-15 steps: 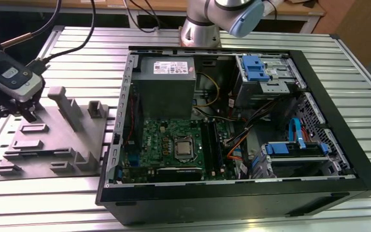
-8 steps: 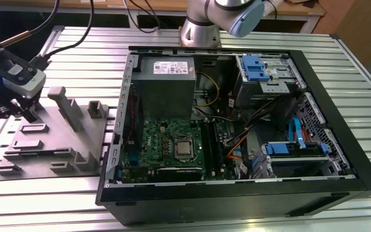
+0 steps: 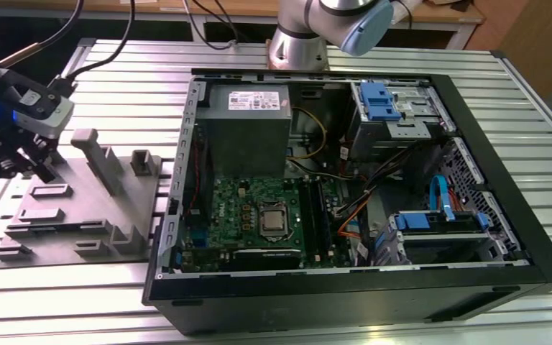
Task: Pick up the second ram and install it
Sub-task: 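Pick up the second ram and move it above second insertion slot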
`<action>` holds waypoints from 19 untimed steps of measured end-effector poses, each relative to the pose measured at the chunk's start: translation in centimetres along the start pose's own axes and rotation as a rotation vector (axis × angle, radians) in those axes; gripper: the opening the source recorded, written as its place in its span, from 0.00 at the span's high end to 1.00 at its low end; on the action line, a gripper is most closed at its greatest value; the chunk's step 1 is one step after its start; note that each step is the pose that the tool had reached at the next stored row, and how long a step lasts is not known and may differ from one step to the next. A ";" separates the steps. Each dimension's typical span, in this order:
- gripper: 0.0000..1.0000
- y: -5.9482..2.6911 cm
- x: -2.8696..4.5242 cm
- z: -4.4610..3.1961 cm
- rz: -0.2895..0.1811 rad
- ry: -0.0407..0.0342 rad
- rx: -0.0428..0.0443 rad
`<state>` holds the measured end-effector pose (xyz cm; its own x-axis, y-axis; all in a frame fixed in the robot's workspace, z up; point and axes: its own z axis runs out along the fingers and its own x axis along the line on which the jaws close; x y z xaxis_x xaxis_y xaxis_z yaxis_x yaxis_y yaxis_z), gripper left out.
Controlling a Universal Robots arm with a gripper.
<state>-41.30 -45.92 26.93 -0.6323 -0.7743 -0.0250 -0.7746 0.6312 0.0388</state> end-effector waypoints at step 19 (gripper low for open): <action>0.90 -0.01 0.01 0.36 -0.335 0.0130 -0.0084</action>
<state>-41.30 -45.92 26.58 -0.3425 -0.9392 -0.0250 -0.9391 0.3414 0.0389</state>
